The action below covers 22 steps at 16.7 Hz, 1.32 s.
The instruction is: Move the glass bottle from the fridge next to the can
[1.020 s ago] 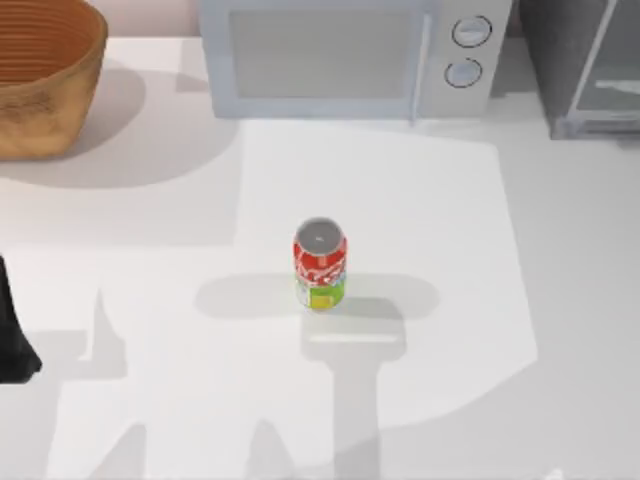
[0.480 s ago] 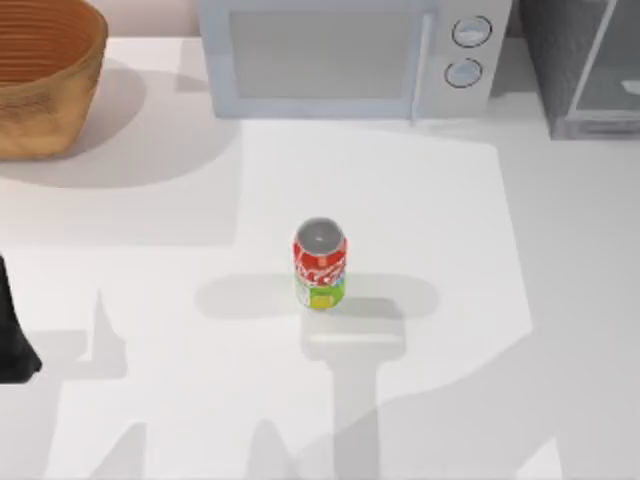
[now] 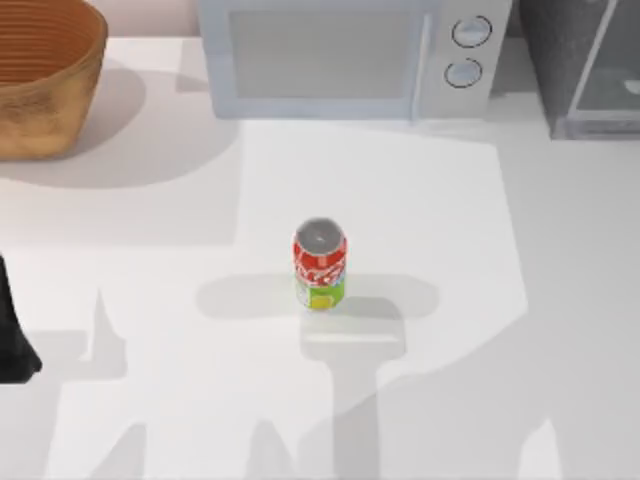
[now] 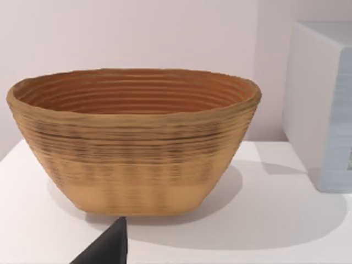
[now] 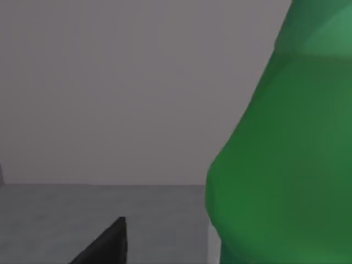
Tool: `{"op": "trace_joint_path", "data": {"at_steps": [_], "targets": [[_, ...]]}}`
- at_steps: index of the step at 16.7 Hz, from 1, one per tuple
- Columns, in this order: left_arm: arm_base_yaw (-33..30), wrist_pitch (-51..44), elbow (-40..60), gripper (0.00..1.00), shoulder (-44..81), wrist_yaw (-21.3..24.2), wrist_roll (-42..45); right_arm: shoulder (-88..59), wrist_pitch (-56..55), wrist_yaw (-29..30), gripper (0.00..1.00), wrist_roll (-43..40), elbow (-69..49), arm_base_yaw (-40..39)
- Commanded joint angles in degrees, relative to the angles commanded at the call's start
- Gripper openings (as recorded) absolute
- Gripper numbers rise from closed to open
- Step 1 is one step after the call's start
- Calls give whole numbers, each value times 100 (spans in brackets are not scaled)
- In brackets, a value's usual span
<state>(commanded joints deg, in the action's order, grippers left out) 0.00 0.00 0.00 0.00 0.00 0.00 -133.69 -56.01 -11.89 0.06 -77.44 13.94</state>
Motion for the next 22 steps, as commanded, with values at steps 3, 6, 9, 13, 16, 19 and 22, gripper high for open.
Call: {"op": "trace_joint_path", "data": {"at_steps": [3, 6, 9, 13, 16, 19, 22], "targets": [[0, 0, 0, 100, 0, 0, 0, 0, 0, 0, 77, 0, 0, 0], [0, 0, 0, 100, 0, 0, 0, 0, 0, 0, 55, 0, 0, 0], [0, 0, 0, 100, 0, 0, 0, 0, 0, 0, 32, 0, 0, 0], [0, 0, 0, 100, 0, 0, 0, 0, 0, 0, 2, 0, 0, 0], [0, 0, 0, 100, 0, 0, 0, 0, 0, 0, 0, 0, 0, 0], [0, 0, 0, 100, 0, 0, 0, 0, 0, 0, 0, 0, 0, 0], [0, 0, 0, 100, 0, 0, 0, 5, 0, -2, 0, 8, 4, 18]]}}
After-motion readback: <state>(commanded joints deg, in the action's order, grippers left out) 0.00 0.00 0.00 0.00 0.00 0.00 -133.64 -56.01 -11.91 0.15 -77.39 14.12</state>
